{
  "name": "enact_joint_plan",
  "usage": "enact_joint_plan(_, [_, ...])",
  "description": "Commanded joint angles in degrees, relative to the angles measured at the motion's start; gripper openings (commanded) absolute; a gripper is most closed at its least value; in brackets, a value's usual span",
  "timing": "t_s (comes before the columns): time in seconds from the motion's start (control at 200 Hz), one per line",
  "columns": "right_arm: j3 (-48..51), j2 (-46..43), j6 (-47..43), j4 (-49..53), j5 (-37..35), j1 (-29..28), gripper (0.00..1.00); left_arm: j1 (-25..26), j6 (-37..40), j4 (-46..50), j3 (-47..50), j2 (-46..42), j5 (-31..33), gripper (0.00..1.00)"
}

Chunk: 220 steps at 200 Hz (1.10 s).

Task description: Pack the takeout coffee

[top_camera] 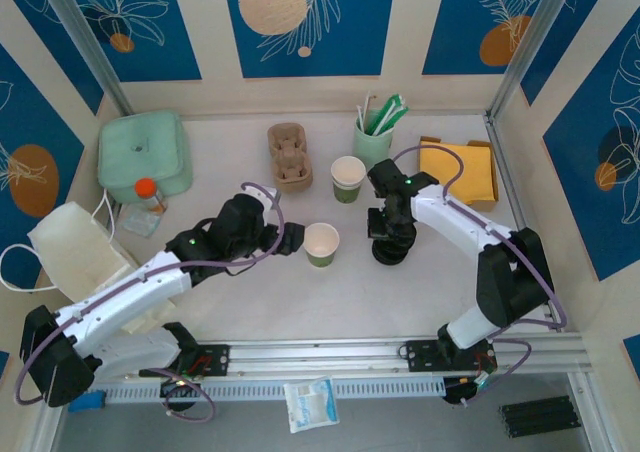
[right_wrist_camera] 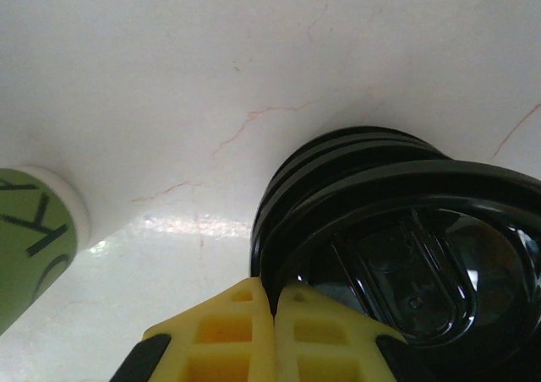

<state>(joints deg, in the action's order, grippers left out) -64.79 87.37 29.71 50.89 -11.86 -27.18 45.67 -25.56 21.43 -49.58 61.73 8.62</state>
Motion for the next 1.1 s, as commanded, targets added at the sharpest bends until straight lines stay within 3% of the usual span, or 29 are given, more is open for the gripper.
enact_joint_plan(0.0, [-2.2, -5.61, 1.03, 1.43, 4.02, 0.17, 0.0, 0.74, -1.22, -1.14, -1.9, -0.45, 1.02, 0.99])
enact_joint_plan(0.195, [-3.64, -12.69, 2.65, -1.46, 11.52, 1.12, 0.0, 0.76, -2.74, -2.04, -2.7, -1.0, 1.22, 0.99])
enact_joint_plan(0.285, [-3.11, -15.94, 4.42, -6.78, 20.02, 2.32, 0.0, 0.49, -4.25, -3.61, -3.3, -1.33, 0.28, 0.99])
enact_joint_plan(0.465, [-1.07, -19.02, 12.61, -28.17, 40.79, 5.29, 0.0, -2.06, -9.65, -9.07, -7.37, -0.86, -4.43, 0.99])
enact_joint_plan(0.575, [-2.01, -17.07, 18.72, -41.18, 48.92, 6.08, 0.0, -6.48, -15.76, -12.97, -10.64, -0.3, -10.58, 0.99])
enact_joint_plan(0.825, [-4.55, -10.59, 30.64, -67.24, 55.84, 6.34, 0.0, -18.46, -41.93, -35.84, -8.91, 0.81, -26.64, 1.0])
enact_joint_plan(0.98, [-6.66, -6.35, 38.0, -82.04, 58.26, 5.36, 0.0, -19.39, -52.76, -46.74, -7.93, 3.78, -30.86, 0.99])
enact_joint_plan(1.095, [-9.67, -4.56, 38.67, -83.34, 58.44, 3.76, 0.0, -19.39, -57.38, -51.62, -7.72, 5.29, -31.99, 0.99])
